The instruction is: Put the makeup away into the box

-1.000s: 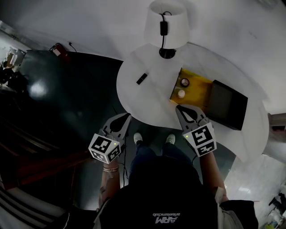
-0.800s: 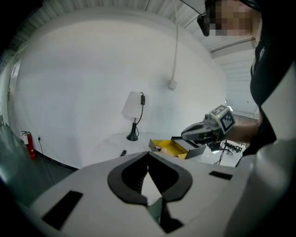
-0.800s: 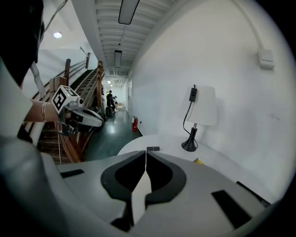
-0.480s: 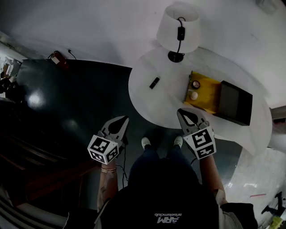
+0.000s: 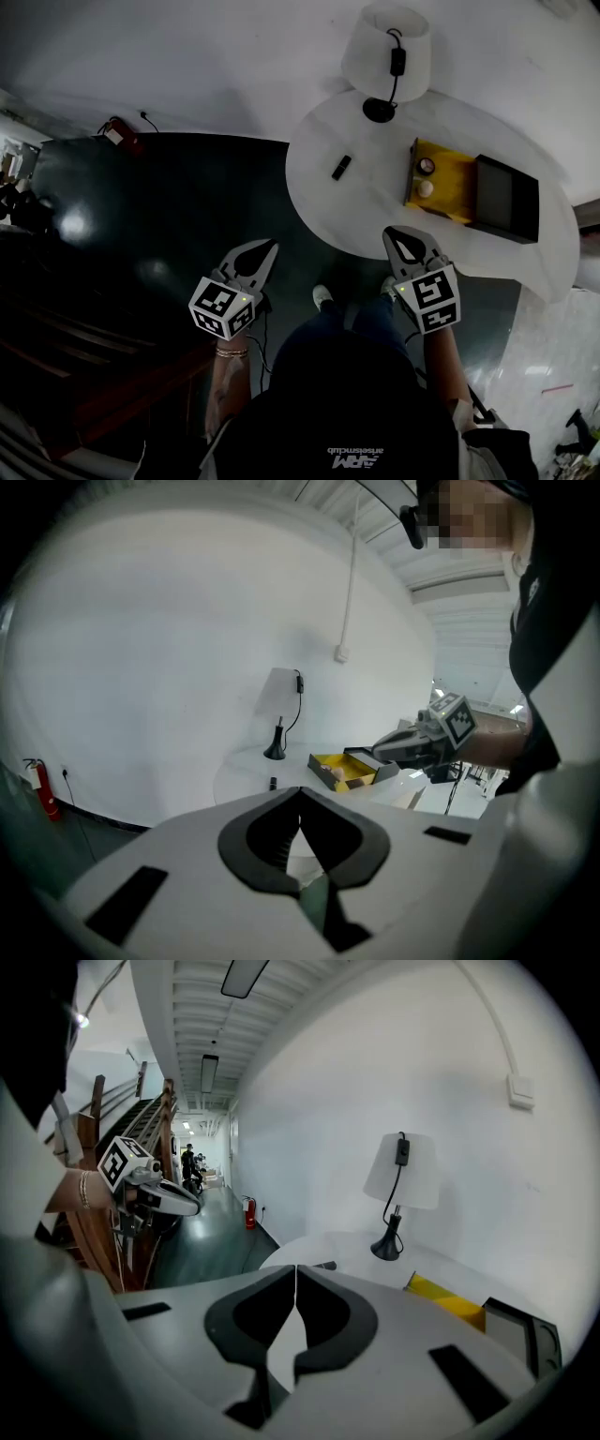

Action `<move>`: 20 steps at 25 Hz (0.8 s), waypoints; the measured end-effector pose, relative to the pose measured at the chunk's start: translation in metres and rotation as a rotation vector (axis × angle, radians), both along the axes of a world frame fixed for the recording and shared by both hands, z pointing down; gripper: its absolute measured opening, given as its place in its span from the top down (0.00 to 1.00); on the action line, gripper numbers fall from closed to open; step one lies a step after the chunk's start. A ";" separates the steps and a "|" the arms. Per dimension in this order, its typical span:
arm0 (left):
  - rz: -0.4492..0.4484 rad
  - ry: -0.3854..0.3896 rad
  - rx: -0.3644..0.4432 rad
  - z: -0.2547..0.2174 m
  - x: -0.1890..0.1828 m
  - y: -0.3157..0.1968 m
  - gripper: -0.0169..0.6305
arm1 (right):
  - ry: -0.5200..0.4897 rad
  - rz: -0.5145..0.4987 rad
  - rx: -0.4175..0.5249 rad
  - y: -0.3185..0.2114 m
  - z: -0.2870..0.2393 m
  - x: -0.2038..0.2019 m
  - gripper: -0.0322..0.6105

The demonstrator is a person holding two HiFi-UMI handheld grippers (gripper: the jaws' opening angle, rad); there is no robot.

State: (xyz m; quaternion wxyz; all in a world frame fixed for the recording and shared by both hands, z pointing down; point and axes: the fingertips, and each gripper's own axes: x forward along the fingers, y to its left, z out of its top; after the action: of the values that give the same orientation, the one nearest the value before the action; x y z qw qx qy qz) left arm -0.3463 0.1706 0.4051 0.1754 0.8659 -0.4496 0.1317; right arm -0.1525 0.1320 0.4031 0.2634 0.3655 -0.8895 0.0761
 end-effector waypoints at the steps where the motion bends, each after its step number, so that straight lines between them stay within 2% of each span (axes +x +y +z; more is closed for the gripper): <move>1: 0.011 0.003 0.001 0.000 -0.001 0.001 0.95 | 0.003 0.007 -0.002 0.002 0.001 -0.002 0.92; 5: 0.048 0.003 -0.003 0.004 -0.007 0.005 0.95 | 0.014 0.028 -0.011 0.012 0.004 -0.008 0.92; 9: 0.033 0.011 -0.016 0.012 -0.013 0.005 0.95 | 0.014 0.028 -0.020 0.015 0.007 -0.010 0.92; 20: 0.019 0.000 -0.048 0.010 -0.002 -0.021 0.95 | -0.053 -0.003 -0.036 -0.034 0.007 -0.021 0.92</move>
State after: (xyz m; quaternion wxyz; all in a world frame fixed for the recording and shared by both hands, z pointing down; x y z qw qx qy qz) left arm -0.3481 0.1495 0.4155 0.1947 0.8656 -0.4381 0.1442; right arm -0.1734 0.0976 0.4103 0.2464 0.3572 -0.8952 0.1013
